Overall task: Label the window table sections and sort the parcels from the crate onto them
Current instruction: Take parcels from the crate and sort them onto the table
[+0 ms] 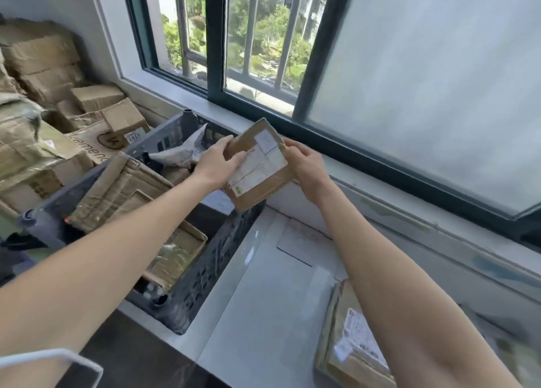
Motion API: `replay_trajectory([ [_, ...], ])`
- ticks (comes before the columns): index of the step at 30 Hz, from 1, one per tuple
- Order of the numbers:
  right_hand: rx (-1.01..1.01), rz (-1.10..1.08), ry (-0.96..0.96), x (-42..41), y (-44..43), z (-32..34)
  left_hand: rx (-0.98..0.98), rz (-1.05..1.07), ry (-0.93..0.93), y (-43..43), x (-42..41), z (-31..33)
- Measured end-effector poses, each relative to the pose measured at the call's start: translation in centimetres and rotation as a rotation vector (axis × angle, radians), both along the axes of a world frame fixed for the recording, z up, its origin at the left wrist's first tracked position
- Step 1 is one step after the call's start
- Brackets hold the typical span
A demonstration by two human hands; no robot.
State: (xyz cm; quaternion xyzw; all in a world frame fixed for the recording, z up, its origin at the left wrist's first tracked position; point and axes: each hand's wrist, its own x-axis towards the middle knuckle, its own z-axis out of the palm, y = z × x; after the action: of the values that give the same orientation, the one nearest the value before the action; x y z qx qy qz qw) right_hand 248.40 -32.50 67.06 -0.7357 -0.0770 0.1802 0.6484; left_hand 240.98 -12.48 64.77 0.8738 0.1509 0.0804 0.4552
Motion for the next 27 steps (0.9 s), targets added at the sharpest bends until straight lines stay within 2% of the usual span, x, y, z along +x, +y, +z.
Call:
replay_trajectory([
  [6, 0.024, 0.070, -0.014, -1.3, -6.6, 1.0, -0.114, -0.138, -0.032, -5.6, -0.1, 1.6],
  [11, -0.021, 0.029, -0.045, -2.1, -11.2, 1.1, -0.522, -0.157, 0.027, -9.6, -0.4, 1.6],
  [14, -0.094, 0.031, -0.042, -2.6, -14.0, 0.9, -0.597, -0.194, 0.086, -11.5, -0.4, 1.5],
  [16, -0.148, 0.055, -0.021, -3.0, -15.9, 0.6, -0.518, -0.316, 0.130, -12.8, -0.4, 1.6],
  [19, -0.191, 0.062, -0.034, -3.8, -19.0, -0.2, -0.229, -0.576, 0.201, -15.7, -0.1, 2.0],
  [22, -0.267, 0.147, -0.016, -4.7, -22.0, -0.7, -0.031, -0.708, 0.216, -19.7, 0.3, 2.2],
  [25, -0.310, 0.119, 0.008, -5.5, -25.6, -1.4, 0.094, -0.720, 0.201, -23.4, 0.8, 1.7],
  [27, -0.285, -0.015, 0.034, -6.1, -28.1, -2.4, 0.247, -0.571, 0.115, -25.5, 1.4, 1.0],
])
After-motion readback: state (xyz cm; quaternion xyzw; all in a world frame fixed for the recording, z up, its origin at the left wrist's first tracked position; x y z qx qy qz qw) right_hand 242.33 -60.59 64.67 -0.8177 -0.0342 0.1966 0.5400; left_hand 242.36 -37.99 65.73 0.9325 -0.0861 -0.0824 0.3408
